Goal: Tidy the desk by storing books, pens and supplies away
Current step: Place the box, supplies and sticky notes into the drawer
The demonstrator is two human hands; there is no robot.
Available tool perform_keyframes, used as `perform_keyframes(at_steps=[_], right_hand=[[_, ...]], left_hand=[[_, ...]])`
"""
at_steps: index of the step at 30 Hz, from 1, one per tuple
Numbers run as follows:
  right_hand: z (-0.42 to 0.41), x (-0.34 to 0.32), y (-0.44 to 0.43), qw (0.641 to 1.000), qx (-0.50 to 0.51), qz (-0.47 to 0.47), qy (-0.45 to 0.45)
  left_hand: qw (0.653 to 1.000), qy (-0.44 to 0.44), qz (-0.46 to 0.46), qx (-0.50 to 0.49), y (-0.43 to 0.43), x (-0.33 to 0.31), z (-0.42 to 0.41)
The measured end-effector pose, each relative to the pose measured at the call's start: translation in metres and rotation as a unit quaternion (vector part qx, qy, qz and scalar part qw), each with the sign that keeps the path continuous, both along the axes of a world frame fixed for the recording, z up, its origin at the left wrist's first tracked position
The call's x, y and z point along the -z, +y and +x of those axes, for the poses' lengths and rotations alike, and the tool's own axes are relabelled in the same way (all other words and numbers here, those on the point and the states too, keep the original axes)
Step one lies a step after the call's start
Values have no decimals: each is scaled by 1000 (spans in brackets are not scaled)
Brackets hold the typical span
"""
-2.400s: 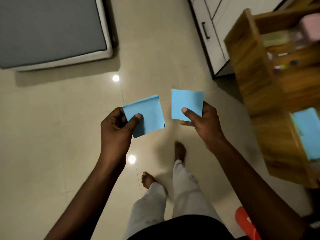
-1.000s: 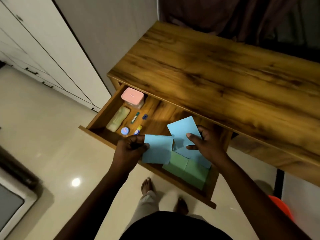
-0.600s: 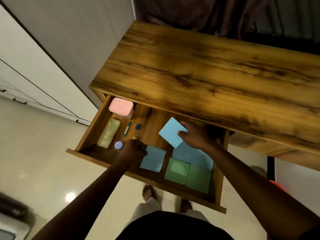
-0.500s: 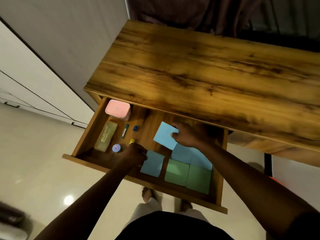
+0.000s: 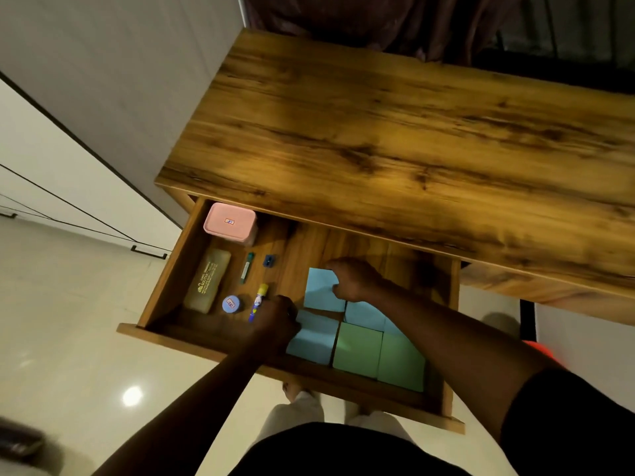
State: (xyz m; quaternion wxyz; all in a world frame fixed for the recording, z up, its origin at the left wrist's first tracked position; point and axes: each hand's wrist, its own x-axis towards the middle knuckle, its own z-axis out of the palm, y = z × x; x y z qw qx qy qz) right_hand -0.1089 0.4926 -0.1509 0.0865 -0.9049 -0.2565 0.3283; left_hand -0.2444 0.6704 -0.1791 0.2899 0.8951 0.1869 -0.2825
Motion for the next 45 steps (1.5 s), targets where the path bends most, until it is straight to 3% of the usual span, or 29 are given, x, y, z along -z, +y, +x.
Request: perform_keyframes(at_steps=[4, 21, 30, 36, 39, 45], right_hand=[[-6, 4, -3, 990, -61, -39, -118], [-26, 12, -5, 981, -67, -45, -178], [-72, -27, -45, 981, 78, 120, -134], [-152, -34, -58, 981, 82, 170, -50], [-178, -36, -59, 983, 66, 173, -5], [-192, -37, -54, 986, 19, 166, 0]], left_hand=[[999, -13, 25, 24, -4, 5, -1], [994, -27, 53, 87, -8, 10, -4], [988, -100, 30, 118, 8, -54, -33], [950, -194, -61, 237, 31, -61, -75], [951, -162, -87, 249, 42, -60, -86], [949, -149, -73, 267, 52, -59, -84]])
